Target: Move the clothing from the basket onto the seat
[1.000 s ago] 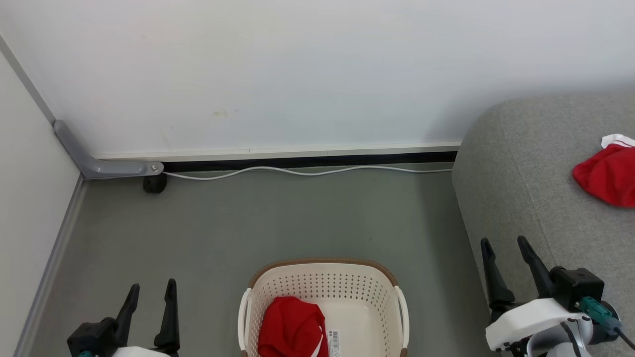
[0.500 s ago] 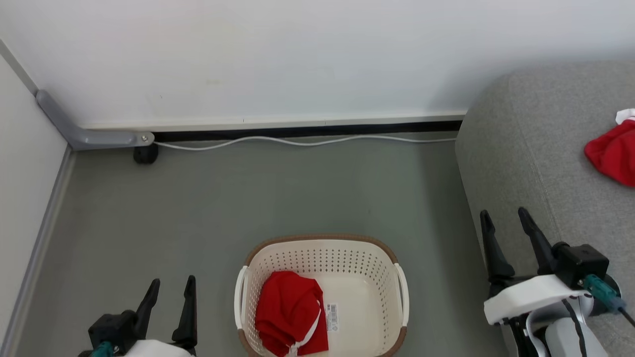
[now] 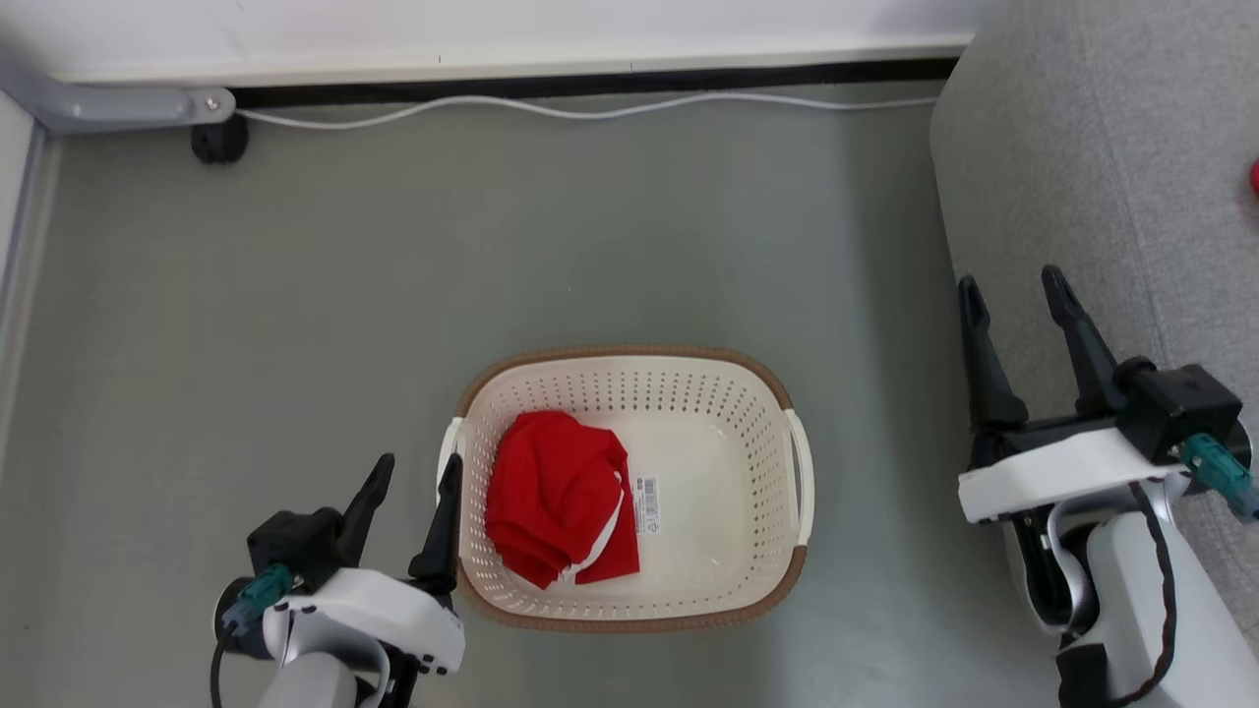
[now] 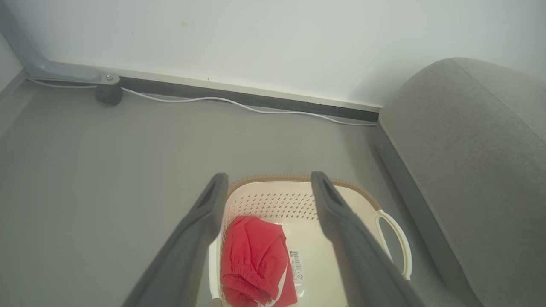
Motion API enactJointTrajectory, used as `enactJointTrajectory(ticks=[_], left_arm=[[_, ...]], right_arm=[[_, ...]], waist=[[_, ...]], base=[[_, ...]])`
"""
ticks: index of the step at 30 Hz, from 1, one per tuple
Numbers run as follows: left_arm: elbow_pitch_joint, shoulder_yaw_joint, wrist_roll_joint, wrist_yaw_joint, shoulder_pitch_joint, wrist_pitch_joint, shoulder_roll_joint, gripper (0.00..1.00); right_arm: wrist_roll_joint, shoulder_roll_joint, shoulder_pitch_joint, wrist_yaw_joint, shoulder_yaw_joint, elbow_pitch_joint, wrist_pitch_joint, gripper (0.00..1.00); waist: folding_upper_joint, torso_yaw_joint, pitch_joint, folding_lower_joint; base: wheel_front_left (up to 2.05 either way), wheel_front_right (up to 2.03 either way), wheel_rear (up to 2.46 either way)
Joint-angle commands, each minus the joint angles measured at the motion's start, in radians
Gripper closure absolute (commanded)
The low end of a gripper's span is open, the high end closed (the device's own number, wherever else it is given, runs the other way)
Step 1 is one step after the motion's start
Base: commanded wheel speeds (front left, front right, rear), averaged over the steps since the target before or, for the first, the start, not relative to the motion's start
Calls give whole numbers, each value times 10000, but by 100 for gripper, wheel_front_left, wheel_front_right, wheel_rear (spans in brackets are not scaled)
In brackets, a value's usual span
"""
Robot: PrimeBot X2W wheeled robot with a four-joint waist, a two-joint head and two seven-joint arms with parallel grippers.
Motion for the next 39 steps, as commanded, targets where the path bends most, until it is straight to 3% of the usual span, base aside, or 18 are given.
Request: enactJointTrajectory(ticks=[1, 19, 30, 39], left_arm=[[8, 46, -125, -72, -551, -59, 83, 0], [2965, -2650, -920, -72, -3845, -59, 82, 0], [5817, -4489, -1834, -70, -6453, 242, 82, 0], [7012, -5643, -1790, 405, -7768, 1292, 82, 0]], right_arm=[[-109, 29, -408, 29, 212, -341, -61, 0], [-53, 38, -1838, 29, 557, -773, -61, 0], [121, 39, -2234, 29, 844, -1103, -61, 0], [342, 39, -2355, 29, 1085, -1331, -61, 0]], waist=[[0, -134, 882, 0], [0, -576, 3512, 0], [0, -1063, 4715, 0], [0, -1365, 5301, 0]], base=[[0, 0, 0], [0, 0, 0], [0, 0, 0], [0, 0, 0]])
